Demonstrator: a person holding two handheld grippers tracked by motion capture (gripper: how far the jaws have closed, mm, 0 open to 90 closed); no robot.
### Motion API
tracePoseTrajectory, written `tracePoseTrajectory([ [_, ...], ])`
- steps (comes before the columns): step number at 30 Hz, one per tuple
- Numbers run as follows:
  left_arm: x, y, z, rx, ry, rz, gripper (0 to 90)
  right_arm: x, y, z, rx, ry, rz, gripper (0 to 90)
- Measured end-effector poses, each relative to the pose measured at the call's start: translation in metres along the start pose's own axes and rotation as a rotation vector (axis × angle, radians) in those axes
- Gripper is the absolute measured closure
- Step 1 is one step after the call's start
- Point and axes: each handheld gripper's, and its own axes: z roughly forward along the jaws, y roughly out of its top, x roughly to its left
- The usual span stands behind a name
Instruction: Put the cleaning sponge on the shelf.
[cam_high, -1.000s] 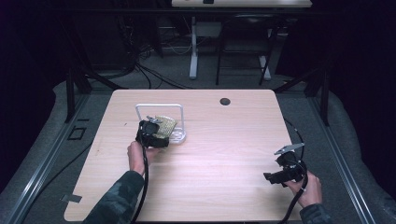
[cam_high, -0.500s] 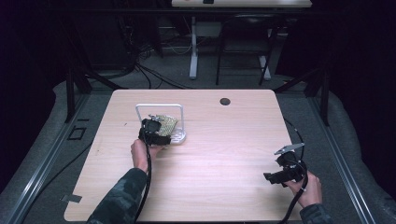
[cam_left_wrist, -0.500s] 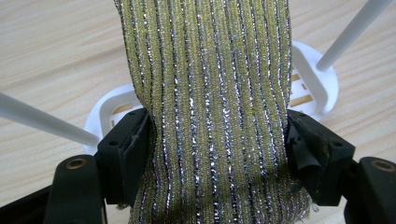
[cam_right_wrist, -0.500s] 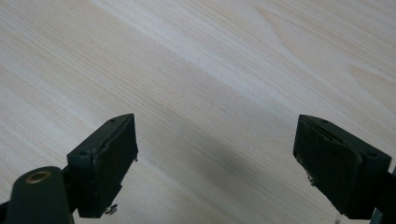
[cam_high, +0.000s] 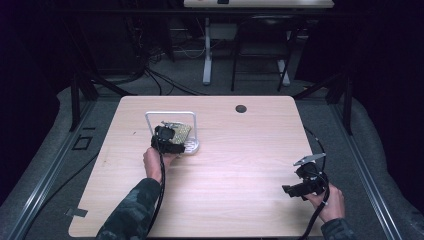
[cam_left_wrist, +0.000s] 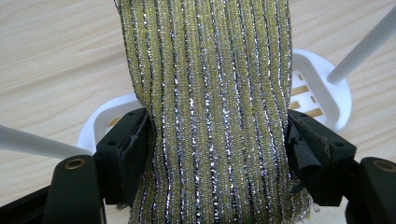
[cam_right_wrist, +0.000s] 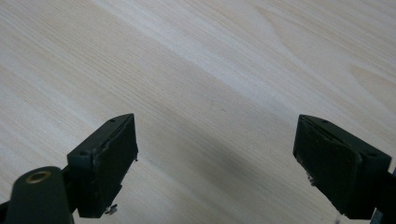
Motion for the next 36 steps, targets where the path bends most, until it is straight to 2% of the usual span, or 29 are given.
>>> tracePoseTrajectory([
  [8, -0.002, 0.001, 0.004, 0.015, 0.001, 0.009, 26.4, 0.0, 0.0, -0.001, -0.001, 0.001, -0.004, 13.1],
  [16, -0.001, -0.001, 0.008, 0.019, 0.001, 0.0, 25.9, 0.0, 0.0, -0.001, 0.0, -0.004, -0.007, 13.2],
  [22, -0.002, -0.002, 0.012, 0.034, 0.005, -0.005, 22.2, 0.001, 0.0, -0.001, -0.005, -0.001, -0.006, 13.1],
  [36, -0.002, -0.006, 0.013, 0.023, -0.015, -0.005, 14.4, 0.001, 0.001, -0.001, -0.006, 0.0, -0.009, 13.0],
])
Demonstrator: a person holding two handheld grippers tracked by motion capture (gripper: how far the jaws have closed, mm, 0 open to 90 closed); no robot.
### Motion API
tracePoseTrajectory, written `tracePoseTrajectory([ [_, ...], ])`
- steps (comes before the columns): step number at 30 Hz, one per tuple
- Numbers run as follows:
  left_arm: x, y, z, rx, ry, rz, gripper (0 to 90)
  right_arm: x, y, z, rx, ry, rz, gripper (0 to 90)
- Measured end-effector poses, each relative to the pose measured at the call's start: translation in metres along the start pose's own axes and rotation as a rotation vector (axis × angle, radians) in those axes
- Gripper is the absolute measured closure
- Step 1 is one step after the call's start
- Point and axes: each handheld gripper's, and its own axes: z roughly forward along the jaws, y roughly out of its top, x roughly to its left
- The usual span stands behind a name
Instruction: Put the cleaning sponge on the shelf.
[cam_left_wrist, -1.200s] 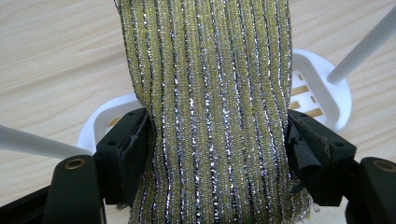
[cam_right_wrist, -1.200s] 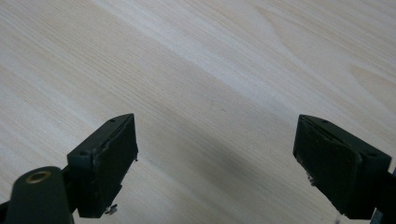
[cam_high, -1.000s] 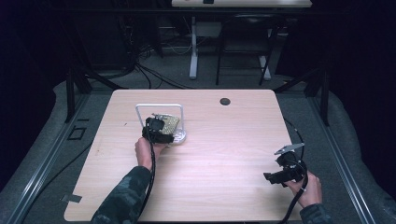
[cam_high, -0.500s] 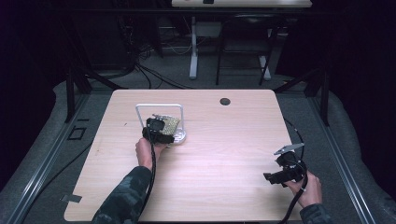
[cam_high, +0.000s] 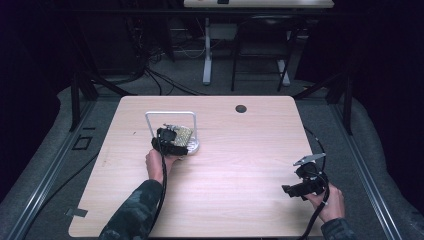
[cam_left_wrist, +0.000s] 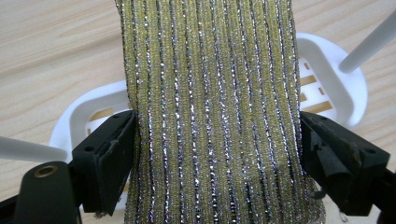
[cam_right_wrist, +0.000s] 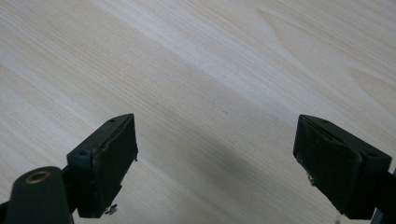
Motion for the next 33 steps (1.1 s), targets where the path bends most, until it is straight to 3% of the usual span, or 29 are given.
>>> tracePoseTrajectory([
  [17, -0.001, 0.001, -0.009, -0.022, -0.01, 0.011, 4.9, 0.0, 0.0, -0.001, 0.004, 0.002, 0.0, 13.0],
  [33, -0.005, 0.001, -0.045, -0.04, -0.083, 0.065, 2.2, 0.002, 0.001, -0.002, -0.003, 0.008, 0.006, 13.1],
])
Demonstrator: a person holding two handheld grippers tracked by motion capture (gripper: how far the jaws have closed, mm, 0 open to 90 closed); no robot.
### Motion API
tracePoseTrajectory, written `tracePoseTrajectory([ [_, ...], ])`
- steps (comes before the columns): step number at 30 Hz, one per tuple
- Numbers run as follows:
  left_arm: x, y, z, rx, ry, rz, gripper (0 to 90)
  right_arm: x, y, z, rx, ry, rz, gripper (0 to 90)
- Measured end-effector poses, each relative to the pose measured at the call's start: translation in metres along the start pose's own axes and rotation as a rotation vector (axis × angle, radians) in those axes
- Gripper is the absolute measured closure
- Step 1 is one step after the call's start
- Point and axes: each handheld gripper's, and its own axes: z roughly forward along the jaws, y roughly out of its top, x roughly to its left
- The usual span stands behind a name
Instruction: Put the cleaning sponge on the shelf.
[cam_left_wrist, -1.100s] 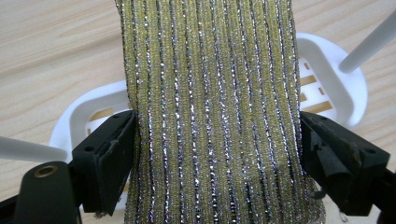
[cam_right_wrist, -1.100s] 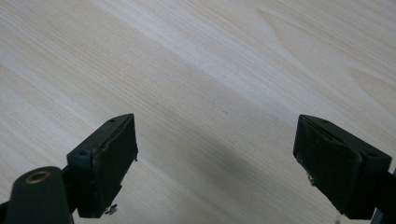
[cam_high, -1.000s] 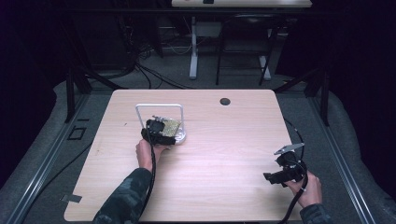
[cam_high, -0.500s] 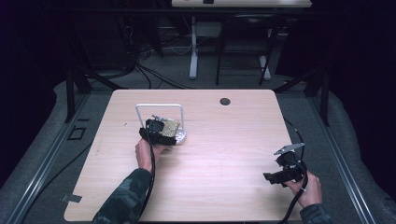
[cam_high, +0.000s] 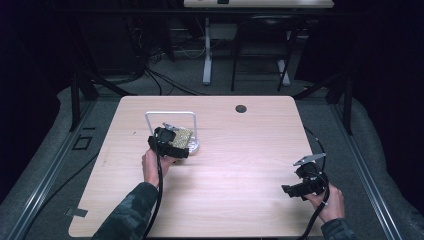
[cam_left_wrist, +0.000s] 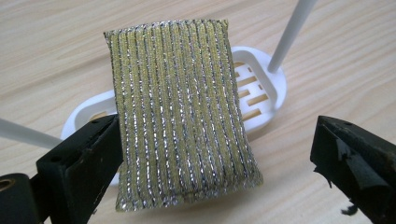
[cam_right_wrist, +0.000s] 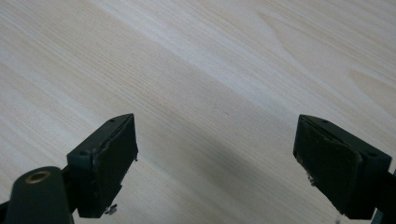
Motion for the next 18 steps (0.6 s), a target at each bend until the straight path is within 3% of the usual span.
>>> tracePoseTrajectory([
  [8, 0.005, -0.008, -0.021, 0.023, -0.034, 0.038, 0.5, 0.0, 0.0, 0.002, 0.01, -0.005, -0.009, 13.2],
  [18, 0.016, -0.02, -0.049, -0.002, -0.051, 0.035, 0.3, 0.001, -0.001, 0.002, 0.014, -0.006, -0.006, 13.2],
])
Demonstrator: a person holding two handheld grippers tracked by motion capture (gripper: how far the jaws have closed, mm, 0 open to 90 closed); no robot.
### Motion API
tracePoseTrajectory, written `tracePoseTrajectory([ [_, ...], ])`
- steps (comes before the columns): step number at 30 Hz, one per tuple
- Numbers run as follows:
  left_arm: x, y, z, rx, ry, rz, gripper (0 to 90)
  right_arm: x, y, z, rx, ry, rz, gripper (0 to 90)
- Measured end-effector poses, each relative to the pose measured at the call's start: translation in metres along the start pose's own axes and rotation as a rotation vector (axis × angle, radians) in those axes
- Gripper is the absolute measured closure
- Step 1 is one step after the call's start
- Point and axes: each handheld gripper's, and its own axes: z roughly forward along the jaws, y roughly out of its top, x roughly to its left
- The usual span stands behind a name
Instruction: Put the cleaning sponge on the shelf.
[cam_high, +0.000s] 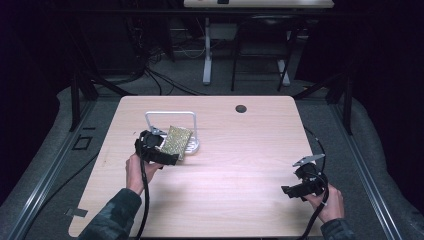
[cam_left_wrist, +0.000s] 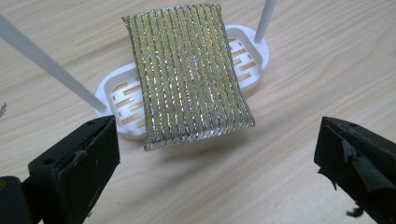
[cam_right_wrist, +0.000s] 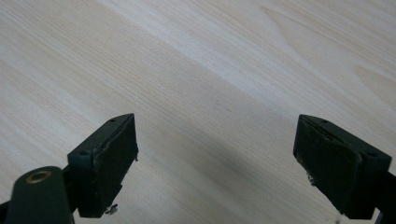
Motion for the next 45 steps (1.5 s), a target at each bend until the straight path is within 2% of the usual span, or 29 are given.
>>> tracePoseTrajectory([
  [13, 0.007, -0.031, -0.034, 0.002, -0.033, -0.007, 0.2, 0.002, 0.0, 0.0, -0.005, 0.003, 0.001, 13.3],
  [22, 0.01, -0.062, -0.052, 0.02, -0.025, -0.005, 0.2, 0.001, -0.001, 0.003, 0.014, -0.006, -0.01, 13.2],
  [27, 0.013, -0.087, -0.055, 0.035, -0.03, -0.037, 0.2, 0.001, -0.002, 0.004, 0.021, -0.012, -0.01, 13.1],
  [33, 0.023, -0.107, -0.057, 0.033, -0.025, -0.076, 0.2, 0.001, -0.002, 0.008, 0.035, -0.02, -0.016, 13.2],
  [38, 0.03, -0.112, -0.063, -0.007, 0.004, -0.092, 0.2, -0.001, -0.003, 0.012, 0.038, -0.024, -0.017, 13.1],
  [39, 0.03, -0.112, -0.062, -0.017, 0.003, -0.108, 0.3, -0.001, -0.003, 0.012, 0.045, -0.021, -0.02, 13.1],
  [43, 0.029, -0.114, -0.057, -0.017, -0.014, -0.117, 0.3, -0.002, -0.004, 0.013, 0.057, -0.014, -0.024, 13.1],
  [45, 0.029, -0.114, -0.056, -0.013, -0.013, -0.106, 0.3, -0.002, -0.004, 0.015, 0.049, -0.014, -0.022, 13.1],
])
